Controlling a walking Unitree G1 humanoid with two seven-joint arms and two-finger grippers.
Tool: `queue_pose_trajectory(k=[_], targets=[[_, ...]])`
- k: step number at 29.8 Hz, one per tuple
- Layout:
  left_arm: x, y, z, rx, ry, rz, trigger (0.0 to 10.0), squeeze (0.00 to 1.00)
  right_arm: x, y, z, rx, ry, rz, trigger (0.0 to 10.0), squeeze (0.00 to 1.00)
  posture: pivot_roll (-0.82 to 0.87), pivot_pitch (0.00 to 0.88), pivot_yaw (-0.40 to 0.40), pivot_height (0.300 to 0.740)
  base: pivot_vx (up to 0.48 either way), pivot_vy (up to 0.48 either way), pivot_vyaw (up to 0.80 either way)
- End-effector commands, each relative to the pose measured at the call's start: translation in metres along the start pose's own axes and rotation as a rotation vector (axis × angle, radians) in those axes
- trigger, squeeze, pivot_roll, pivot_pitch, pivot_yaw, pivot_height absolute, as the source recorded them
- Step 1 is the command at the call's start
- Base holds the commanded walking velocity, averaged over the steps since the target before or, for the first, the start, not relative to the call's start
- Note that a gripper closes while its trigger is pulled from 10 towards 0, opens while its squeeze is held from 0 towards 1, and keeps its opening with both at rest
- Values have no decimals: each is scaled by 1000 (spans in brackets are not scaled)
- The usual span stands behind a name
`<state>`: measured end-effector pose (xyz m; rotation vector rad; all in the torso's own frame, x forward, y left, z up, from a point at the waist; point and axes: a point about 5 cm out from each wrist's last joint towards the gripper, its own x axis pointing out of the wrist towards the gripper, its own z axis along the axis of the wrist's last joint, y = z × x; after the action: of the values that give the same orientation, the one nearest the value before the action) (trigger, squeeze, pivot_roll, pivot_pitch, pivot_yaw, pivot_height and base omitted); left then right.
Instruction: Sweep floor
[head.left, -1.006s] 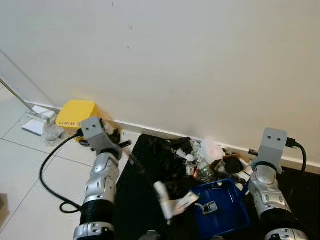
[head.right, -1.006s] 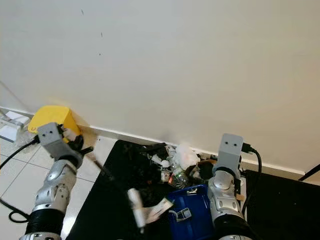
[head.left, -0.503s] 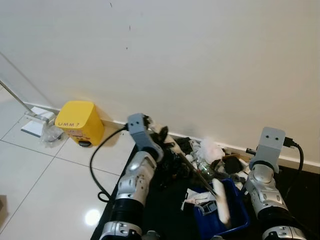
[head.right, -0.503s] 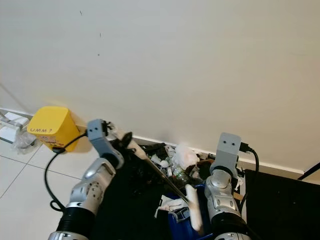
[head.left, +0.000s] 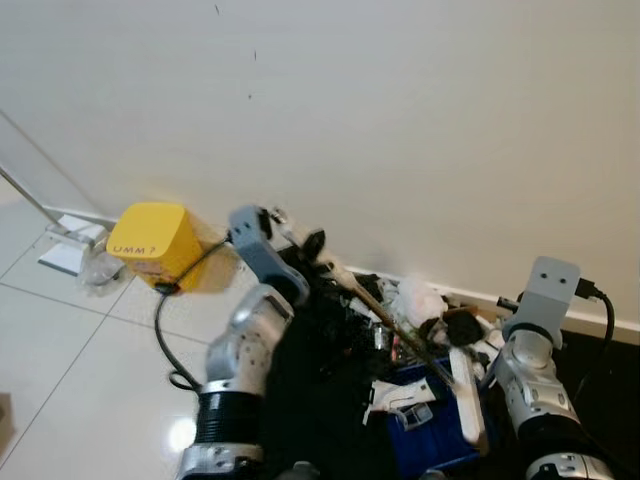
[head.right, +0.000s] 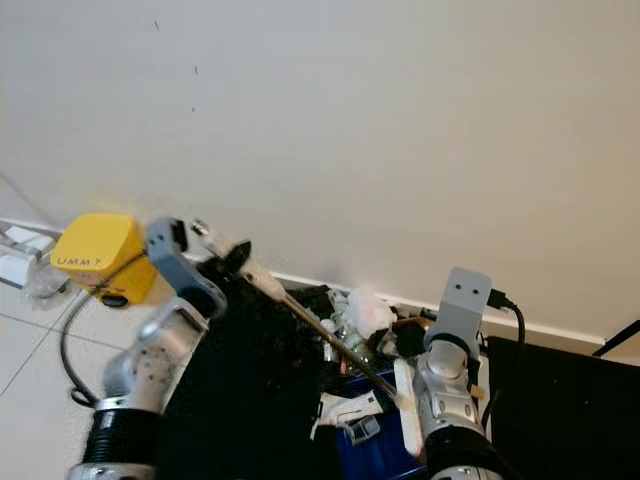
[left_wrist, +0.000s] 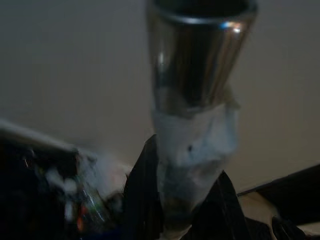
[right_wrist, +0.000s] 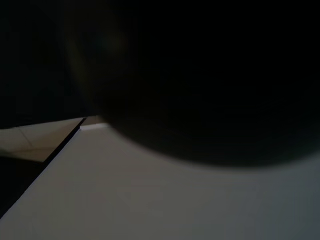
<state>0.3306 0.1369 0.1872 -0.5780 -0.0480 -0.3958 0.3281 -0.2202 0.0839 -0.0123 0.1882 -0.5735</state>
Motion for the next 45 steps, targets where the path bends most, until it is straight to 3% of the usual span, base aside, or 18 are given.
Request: queue_pose_trajectory(k=[1,2,4,6,7,13,24,32,38,42,43,45], targets=[[-17,6,19,119,-4,-36,10000,0,-8,-1,-31,-23,128,15,10000,0,24,194,88,740,0,0,0],[-24,9,25,205,0,-35,10000,0,-9,-1,-33,-25,132,19,10000,0,25,194,87,740,0,0,0],[-24,9,25,205,0,-35,10000,0,-9,-1,-33,-25,132,19,10000,0,25,194,87,740,0,0,0],[-33,19,29,395,7,-3,10000,0,-9,-1,-34,-30,134,24,10000,0,27,192,82,740,0,0,0],[-34,23,29,437,10,11,10000,0,-9,-1,-34,-31,135,25,10000,0,27,192,82,740,0,0,0],[-31,36,21,513,35,72,10000,0,-9,1,-33,-35,131,31,10000,0,26,192,79,740,0,0,0],[-13,61,-8,527,20,179,10000,0,-8,-7,-38,-38,141,-28,10000,0,17,202,70,740,0,0,0],[-2,57,-20,518,30,171,10000,0,-7,-16,-39,-4,155,-108,10000,0,4,211,75,740,0,0,0],[5,53,-40,506,83,133,10000,0,-6,-29,-43,83,206,-225,10000,0,-12,223,81,740,0,0,0],[11,51,-62,427,139,106,10000,0,-6,-31,-44,135,214,-273,10000,0,-21,233,79,740,0,0,0],[16,46,-71,347,152,94,10000,0,-6,-26,-41,162,207,-266,10000,0,-33,244,77,740,0,0,0],[18,44,-72,324,152,92,10000,0,-6,-24,-40,172,206,-260,10000,0,-33,244,77,740,0,0,0]])
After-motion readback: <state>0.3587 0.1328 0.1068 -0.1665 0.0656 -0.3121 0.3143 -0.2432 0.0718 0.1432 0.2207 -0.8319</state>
